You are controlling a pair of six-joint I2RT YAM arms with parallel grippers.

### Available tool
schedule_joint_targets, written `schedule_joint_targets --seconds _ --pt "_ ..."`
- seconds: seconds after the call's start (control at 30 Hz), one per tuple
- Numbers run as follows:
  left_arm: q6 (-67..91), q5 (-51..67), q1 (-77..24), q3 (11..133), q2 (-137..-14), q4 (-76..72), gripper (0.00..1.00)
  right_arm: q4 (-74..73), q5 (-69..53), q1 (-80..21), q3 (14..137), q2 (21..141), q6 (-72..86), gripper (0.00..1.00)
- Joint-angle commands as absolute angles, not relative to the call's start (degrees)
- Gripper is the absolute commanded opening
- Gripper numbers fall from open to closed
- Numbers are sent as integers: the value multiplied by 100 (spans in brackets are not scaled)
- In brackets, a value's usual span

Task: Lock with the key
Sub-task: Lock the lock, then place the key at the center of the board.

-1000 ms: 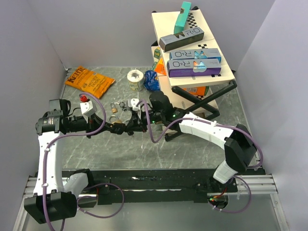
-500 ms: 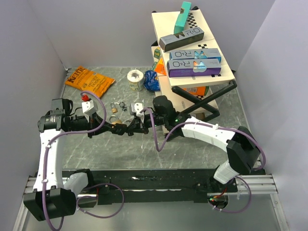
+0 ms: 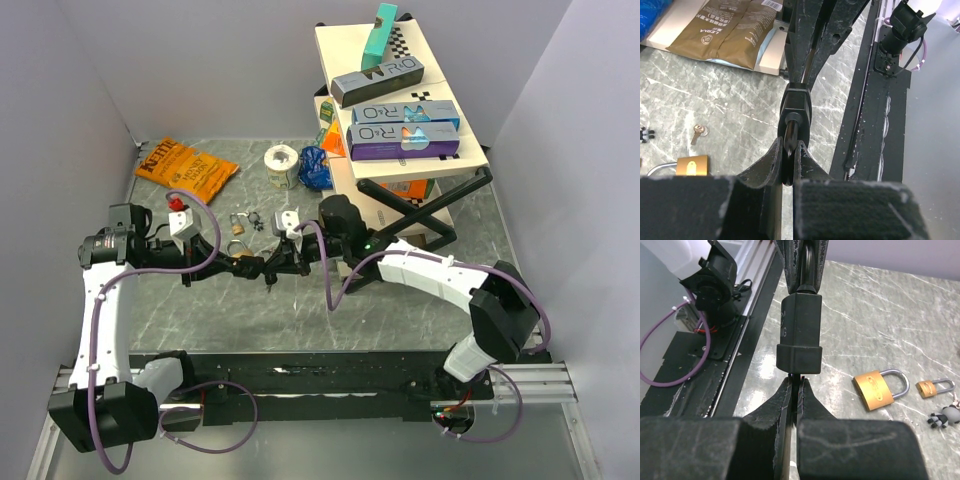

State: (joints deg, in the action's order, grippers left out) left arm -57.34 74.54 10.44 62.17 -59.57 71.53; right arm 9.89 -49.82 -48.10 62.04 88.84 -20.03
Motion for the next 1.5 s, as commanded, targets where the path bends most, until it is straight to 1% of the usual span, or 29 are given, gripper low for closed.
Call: schedule_joint_targets --seconds 0.0,0.23,0.37,0.5,0.63,0.7,0.77,0.8,0.87,0.93,0.97,1.0,1.2,1.33,1.47 --pt "-5775 7691 1503 6645 -5827 6680 1 -755 -5449 -4465 6152 9131 -2364 0" --pt "-6126 7611 1529 6688 -5871 6838 1 -1318 -5572 -4447 6337 9184 -2470 0" --pt "-6021 7620 1538 6636 -5819 6654 1 -1801 -5634 -4421 6521 9281 -2584 0" --pt "-5487 7646 1582 6496 -5661 6110 1 -2074 -5721 -4412 6644 9343 -2619 0" --pt "-5037 7585 1600 6311 -5502 5626 1 -1820 -5556 -4412 6662 9308 -2365 0" --pt "-4443 7533 1608 6223 -5493 5110 1 -1811 -5485 -4430 6828 9386 -2286 0" --pt "-3862 7296 1626 6083 -5449 4547 1 -1741 -5274 -4482 6960 9430 -2145 0" --pt "-2997 7199 1626 6004 -5371 3813 1 -1705 -5195 -4569 7004 9448 -2118 0" --pt "-2350 6935 1643 5820 -5283 3412 1 -1670 -4906 -4675 7136 9518 -2057 0" --pt "-2041 6743 1643 5705 -5186 2947 1 -1644 -4651 -4860 7250 9588 -1996 0" --pt "-1874 6663 1644 5600 -5177 2788 1 -1652 -4310 -4930 7373 9693 -1986 0" --pt "-1585 6575 1644 5581 -5194 2708 1 -1696 -4167 -4992 7461 9755 -2012 0" --pt "-1169 6047 1643 5774 -5519 2900 1 -1960 -3245 -5343 8059 10335 -1995 0" --pt "-967 5828 1652 5740 -5598 2795 1 -2180 -3015 -5432 8419 10809 -1846 0" --pt "-1010 5582 1679 5704 -5616 2856 1 -2355 -2927 -5405 8517 11048 -1749 0"
